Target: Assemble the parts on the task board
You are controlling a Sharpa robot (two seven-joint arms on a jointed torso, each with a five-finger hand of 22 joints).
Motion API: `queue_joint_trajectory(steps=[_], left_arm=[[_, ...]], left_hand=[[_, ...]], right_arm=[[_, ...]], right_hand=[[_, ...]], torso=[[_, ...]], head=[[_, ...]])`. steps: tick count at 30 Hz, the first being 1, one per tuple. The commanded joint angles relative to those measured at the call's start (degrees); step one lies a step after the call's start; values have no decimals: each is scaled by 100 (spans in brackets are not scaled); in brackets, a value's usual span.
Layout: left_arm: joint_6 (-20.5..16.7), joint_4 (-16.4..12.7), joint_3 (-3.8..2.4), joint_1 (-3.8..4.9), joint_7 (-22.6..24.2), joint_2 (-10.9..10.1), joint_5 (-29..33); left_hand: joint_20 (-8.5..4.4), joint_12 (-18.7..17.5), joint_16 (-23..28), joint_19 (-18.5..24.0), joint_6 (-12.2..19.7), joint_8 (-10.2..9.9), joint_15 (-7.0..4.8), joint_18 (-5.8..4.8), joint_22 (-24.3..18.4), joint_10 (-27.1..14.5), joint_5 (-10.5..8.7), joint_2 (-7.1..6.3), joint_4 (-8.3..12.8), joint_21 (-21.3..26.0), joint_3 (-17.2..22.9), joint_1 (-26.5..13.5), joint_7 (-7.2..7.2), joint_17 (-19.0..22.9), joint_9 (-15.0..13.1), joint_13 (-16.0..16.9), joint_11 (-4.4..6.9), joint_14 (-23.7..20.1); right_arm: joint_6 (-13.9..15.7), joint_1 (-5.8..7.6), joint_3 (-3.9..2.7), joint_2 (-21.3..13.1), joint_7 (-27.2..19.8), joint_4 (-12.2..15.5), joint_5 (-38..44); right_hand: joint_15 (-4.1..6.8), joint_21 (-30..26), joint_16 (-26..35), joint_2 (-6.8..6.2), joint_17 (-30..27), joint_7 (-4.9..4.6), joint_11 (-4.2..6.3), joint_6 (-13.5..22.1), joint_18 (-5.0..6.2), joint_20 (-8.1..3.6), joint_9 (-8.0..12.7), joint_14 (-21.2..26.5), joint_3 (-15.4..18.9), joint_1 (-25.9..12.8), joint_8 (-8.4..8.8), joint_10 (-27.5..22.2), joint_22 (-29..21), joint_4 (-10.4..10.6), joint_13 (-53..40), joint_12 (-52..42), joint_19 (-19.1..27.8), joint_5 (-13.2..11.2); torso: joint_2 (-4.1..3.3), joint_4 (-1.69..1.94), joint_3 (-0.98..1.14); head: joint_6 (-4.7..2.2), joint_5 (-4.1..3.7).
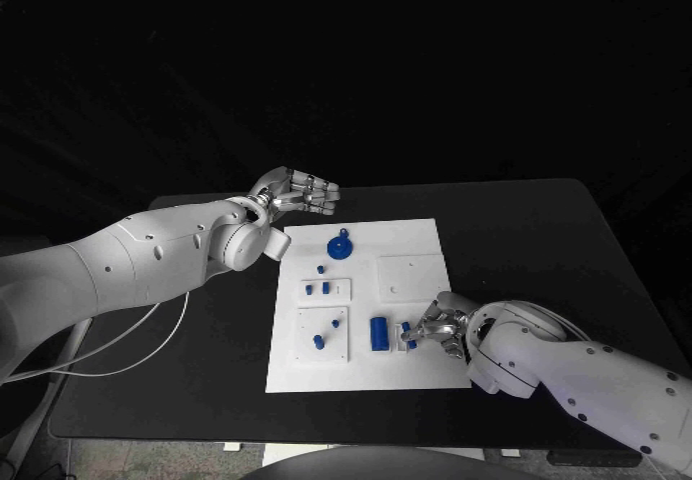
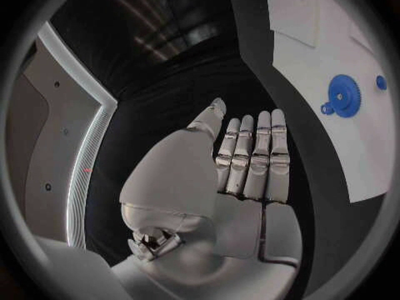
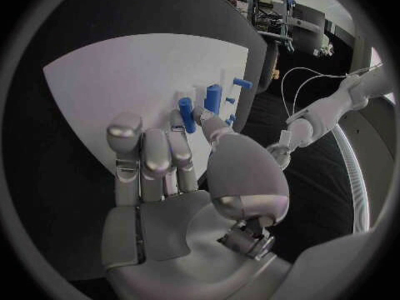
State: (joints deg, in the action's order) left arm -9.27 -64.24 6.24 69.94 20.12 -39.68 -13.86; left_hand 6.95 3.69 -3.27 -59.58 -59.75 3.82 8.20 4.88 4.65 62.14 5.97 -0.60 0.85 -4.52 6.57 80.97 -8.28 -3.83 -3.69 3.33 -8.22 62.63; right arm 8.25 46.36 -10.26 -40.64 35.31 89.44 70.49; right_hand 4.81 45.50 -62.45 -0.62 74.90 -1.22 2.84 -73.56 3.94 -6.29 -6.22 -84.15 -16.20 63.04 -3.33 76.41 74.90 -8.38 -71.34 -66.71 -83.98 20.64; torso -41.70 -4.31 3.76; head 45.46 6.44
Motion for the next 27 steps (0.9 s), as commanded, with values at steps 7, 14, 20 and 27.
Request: queue_joint_trajectory(steps=[7, 14, 20, 27], left_arm=[[94, -14, -3, 6, 27, 12, -15], [97, -9, -2, 6, 16, 11, -15], [113, -4, -2, 6, 1, 17, -15], [113, -4, -2, 6, -4, 11, -15]], left_hand=[[37, -11, -25, -13, 46, -14, -2, -22, -7, -28, -16, 41, -35, 0, -5, -13, 9, -2, 2, 0, 5, -49], [38, -11, -25, -10, 46, -15, -2, -23, -7, -29, -14, 43, -38, 1, -3, -21, 9, -2, 2, 1, 5, -52], [40, -10, -24, -8, 49, -15, 1, -24, -8, -33, -17, 40, -45, 2, -8, -28, 9, -2, 2, 1, 2, -57], [40, -10, -24, -8, 49, -15, 1, -24, -8, -33, -17, 40, -45, 2, -8, -28, 9, -2, 2, 1, 2, -57]], right_arm=[[-100, -11, 1, 80, -40, -32, 74], [-206, -14, 1, 106, -43, -47, 66], [-209, -18, 1, 129, -44, -64, 60], [-220, -20, 1, 143, -30, -106, 58]], right_hand=[[47, -23, -15, -5, 135, 11, 5, -41, -72, -27, 4, -74, 48, -63, -33, 37, 512, -1, -15, -6, -284, 40], [48, -29, -9, -8, 132, 11, 5, -41, -72, -28, 9, -73, 65, -74, -33, 36, 510, 13, -16, -3, -284, 38], [49, -46, 0, -11, 129, 9, 3, -35, -69, -29, 20, -70, 88, -86, -32, 21, 507, 32, -8, 15, -280, 36], [49, -58, 10, -16, 125, 8, 2, -32, -68, -29, 33, -68, 113, -120, -33, 15, 506, 67, -5, 24, -280, 15]], torso=[[1, 4, -4], [0, 1, -6], [0, 0, -3], [0, 1, -3]], head=[[8, 13], [18, 34], [15, 50], [25, 51]])
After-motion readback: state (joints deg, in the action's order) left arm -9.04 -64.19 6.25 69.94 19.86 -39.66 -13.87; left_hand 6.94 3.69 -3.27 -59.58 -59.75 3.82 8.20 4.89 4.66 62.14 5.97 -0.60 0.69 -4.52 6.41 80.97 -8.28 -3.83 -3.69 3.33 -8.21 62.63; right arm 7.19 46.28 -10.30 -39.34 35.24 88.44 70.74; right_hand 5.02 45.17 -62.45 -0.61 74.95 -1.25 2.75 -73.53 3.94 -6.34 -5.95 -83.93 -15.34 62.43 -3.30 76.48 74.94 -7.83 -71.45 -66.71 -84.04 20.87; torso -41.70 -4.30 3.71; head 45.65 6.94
